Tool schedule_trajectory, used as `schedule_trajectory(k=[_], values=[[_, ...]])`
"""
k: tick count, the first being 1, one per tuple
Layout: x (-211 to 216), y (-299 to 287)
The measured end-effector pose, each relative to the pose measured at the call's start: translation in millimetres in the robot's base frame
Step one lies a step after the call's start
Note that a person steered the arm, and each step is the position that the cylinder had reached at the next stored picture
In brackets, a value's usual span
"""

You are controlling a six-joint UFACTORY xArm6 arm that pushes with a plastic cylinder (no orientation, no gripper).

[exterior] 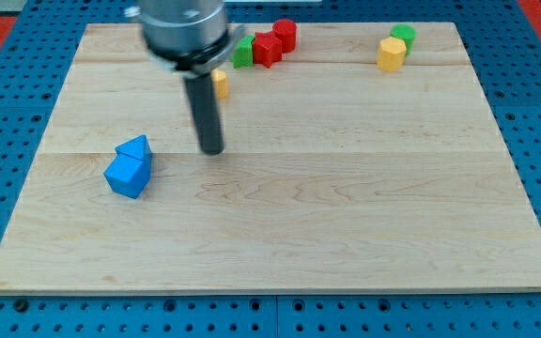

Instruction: Slide green circle and yellow hexagon to the left and slightly down

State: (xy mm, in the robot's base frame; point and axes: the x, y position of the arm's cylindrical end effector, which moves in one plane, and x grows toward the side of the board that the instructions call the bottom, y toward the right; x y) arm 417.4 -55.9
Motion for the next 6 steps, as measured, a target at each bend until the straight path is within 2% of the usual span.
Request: schedule_trajectory(k=[1, 2, 4, 6], values=[[-43, 37], [-63, 76], [-94, 85], [-103, 63]])
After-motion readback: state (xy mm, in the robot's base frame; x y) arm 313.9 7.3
